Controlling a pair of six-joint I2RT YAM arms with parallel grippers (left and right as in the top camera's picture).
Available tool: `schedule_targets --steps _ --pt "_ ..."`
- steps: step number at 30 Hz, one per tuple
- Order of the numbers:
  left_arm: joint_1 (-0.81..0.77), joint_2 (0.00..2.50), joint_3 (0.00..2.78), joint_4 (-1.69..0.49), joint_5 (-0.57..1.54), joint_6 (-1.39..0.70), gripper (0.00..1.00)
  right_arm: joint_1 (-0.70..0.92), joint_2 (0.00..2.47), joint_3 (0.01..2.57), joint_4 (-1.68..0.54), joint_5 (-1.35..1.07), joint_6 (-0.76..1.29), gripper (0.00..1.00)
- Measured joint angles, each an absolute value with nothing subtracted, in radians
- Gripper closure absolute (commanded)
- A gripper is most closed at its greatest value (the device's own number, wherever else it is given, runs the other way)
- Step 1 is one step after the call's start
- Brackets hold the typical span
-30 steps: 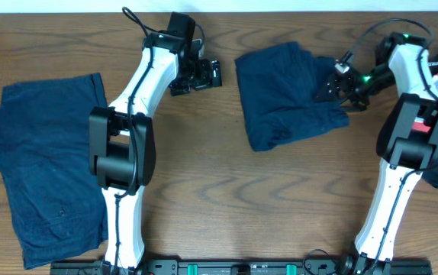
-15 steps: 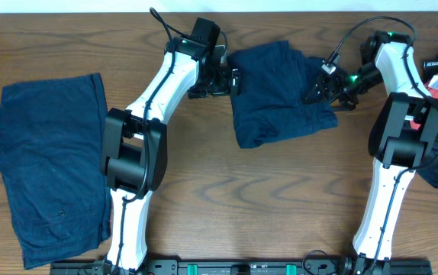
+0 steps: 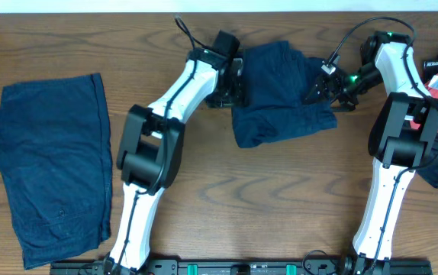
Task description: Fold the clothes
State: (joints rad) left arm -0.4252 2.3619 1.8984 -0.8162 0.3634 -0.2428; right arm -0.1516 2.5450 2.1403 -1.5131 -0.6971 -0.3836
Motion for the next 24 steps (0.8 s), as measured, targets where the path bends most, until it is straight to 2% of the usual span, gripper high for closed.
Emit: schedule_targets --steps 1,3,5,6,20,22,24 --pt "-0.422 2.371 1.899 -0.814 0.37 -0.245 0.87 -0.152 2.545 2.14 -1.515 -0.698 -0.384 0.01" --pt "-0.412 2.372 1.899 -0.812 0.37 -0.254 0.88 -0.152 2.546 2.14 -1.518 -0.7 -0.383 0.02" --pt "-0.405 2.372 1.899 -0.809 0.371 -0.258 0.89 -0.151 2.546 2.14 -1.517 -0.699 -0.385 0.13" --pt "-0.402 2.372 1.899 -0.809 0.371 -0.259 0.89 -0.151 2.547 2.14 -1.517 -0.691 -0.38 0.13" --pt "-0.454 2.372 1.899 -0.803 0.322 -0.262 0.84 -0.075 2.556 2.149 -1.453 -0.706 -0.298 0.12" --pt "-0.471 2.371 1.899 -0.803 0.303 -0.262 0.84 -0.053 2.555 2.155 -1.439 -0.699 -0.282 0.2" --pt "-0.483 2.371 1.9 -0.803 0.287 -0.261 0.84 -0.038 2.555 2.157 -1.425 -0.681 -0.263 0.37"
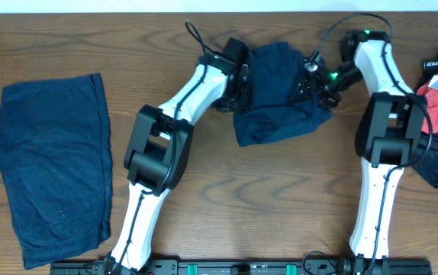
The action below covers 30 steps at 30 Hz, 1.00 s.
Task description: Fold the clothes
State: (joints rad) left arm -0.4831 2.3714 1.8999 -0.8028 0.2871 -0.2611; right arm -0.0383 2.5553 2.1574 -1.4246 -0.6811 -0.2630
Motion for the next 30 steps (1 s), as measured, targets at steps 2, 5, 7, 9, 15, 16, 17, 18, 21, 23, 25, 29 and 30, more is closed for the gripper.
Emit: schedule_targets --steps 2,5,7,9,15,16,17,18,21,23,25,29,30 --pt "-0.488 2.371 1.901 -0.803 0.278 -0.261 0.84 -0.027 2.556 2.158 -1.409 -0.653 -0.248 0.66" --pt "-0.488 2.371 1.901 -0.803 0.277 -0.261 0.84 -0.017 2.568 2.157 -1.388 -0.613 -0.218 0.95" --pt "-0.488 2.371 1.901 -0.804 0.277 -0.262 0.84 -0.014 2.572 2.157 -1.382 -0.616 -0.198 0.99" --pt "-0.488 2.371 1.901 -0.804 0.277 -0.262 0.75 -0.014 2.572 2.157 -1.376 -0.615 -0.184 0.99" --pt "-0.495 2.366 1.914 -0.803 0.292 -0.261 0.02 -0.011 2.572 2.157 -1.341 -0.621 -0.146 0.99" --pt "-0.498 2.363 1.916 -0.804 0.293 -0.264 0.02 -0.01 2.572 2.157 -1.334 -0.624 -0.14 0.99" --pt "-0.5 2.362 1.916 -0.804 0.292 -0.262 0.02 -0.008 2.572 2.157 -1.332 -0.623 -0.134 0.99" --pt "-0.501 2.362 1.916 -0.804 0.292 -0.26 0.02 -0.007 2.572 2.159 -1.333 -0.619 -0.13 0.99" --pt "-0.495 2.362 1.916 -0.805 0.297 -0.261 0.02 0.001 2.574 2.187 -1.358 -0.584 -0.116 0.99" --pt "-0.487 2.361 1.916 -0.805 0.303 -0.261 0.02 0.008 2.576 2.22 -1.378 -0.547 -0.111 0.99" --pt "-0.473 2.36 1.916 -0.805 0.308 -0.261 0.02 0.014 2.577 2.262 -1.399 -0.51 -0.107 0.99" --pt "-0.437 2.358 1.916 -0.799 0.308 -0.262 0.02 0.015 2.576 2.355 -1.416 -0.448 -0.088 0.99" --pt "-0.425 2.358 1.916 -0.794 0.308 -0.262 0.02 0.015 2.574 2.374 -1.418 -0.437 -0.083 0.99"
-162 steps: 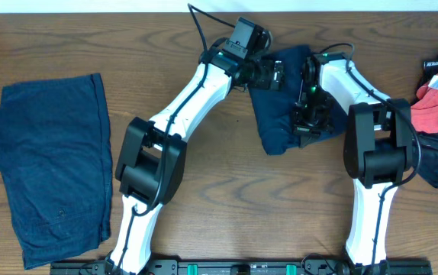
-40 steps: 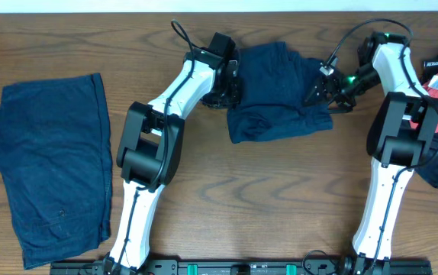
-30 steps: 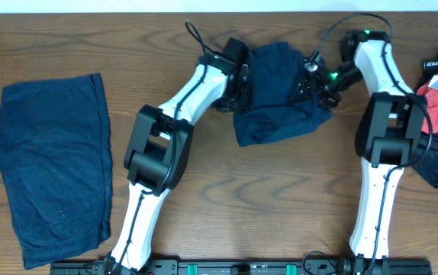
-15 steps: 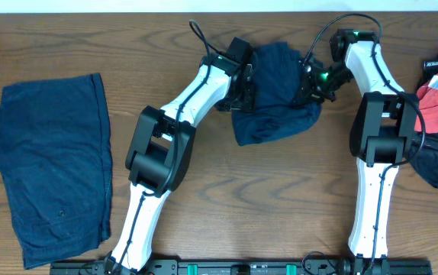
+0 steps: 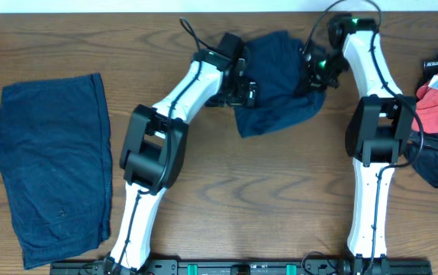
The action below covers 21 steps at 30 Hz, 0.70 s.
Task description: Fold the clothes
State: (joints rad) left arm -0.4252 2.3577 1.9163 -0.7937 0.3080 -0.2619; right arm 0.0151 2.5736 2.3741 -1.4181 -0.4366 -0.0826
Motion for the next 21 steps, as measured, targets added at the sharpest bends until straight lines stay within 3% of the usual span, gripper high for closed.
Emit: schedule_targets --steps 11,21 --pt "-0.303 2.349 1.913 -0.797 0.307 -0.262 0.02 0.015 2.487 2.604 -1.511 -0.282 -0.054 0.99" --pt "-0.305 2.348 1.906 -0.795 0.307 -0.262 0.02 -0.013 2.261 2.677 -1.514 -0.09 -0.051 0.99"
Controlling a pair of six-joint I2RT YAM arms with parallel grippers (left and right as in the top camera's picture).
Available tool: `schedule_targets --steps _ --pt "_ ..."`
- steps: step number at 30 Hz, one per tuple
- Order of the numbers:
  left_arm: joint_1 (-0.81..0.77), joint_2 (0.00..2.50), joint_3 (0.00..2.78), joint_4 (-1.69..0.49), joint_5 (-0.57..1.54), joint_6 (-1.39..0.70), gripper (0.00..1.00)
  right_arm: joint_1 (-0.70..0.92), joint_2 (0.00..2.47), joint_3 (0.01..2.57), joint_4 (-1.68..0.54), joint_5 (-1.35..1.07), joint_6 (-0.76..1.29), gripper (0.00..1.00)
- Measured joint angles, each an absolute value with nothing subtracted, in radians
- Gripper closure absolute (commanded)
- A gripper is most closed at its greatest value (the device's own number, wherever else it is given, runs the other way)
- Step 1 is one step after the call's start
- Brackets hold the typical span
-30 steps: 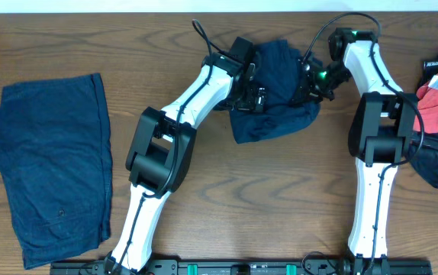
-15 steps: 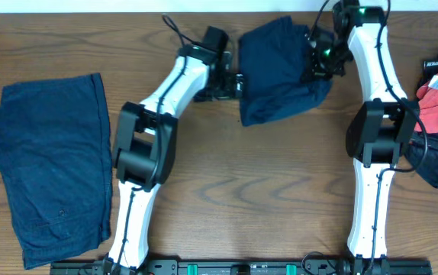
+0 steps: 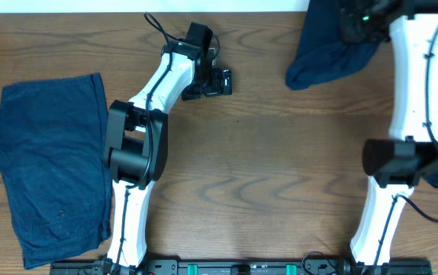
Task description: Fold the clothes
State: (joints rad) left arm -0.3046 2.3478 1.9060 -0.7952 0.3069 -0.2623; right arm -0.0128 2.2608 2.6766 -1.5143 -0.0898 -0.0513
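A crumpled dark blue garment point(image 3: 327, 53) hangs in the air at the back right, bunched and drooping to the left. My right gripper point(image 3: 354, 19) is raised near the top edge and shut on the garment's upper part, with its fingers mostly hidden in the cloth. Left of it, my left gripper point(image 3: 220, 81) stands open and empty over bare wood at the back centre. Another dark blue garment point(image 3: 51, 168) lies spread flat at the far left.
A red garment lies at the right edge, with a dark piece of cloth below it behind the right arm. The wooden table point(image 3: 265, 183) runs across the view, and a black rail is along its front edge.
The left gripper has let go of the dark blue garment and sits a little further left. The right gripper has risen and moved right, and the garment is now off the table.
Both grippers were at the crumpled dark blue garment at the back centre, left on its left edge, right on its right side. Over the following moments the right gripper stood further left and the cloth was bunched. Now only the right gripper holds it, lifted at back right.
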Motion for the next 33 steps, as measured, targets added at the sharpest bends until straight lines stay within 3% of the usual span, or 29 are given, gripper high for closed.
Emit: schedule_targets --steps 24,33 --pt "-0.305 2.279 1.771 -0.756 0.307 -0.262 0.02 -0.587 2.206 2.684 -1.501 -0.06 -0.075 0.99" --pt "-0.305 2.279 1.771 -0.754 0.307 -0.292 0.02 -0.729 2.257 2.684 -1.494 -0.128 -0.091 0.99"
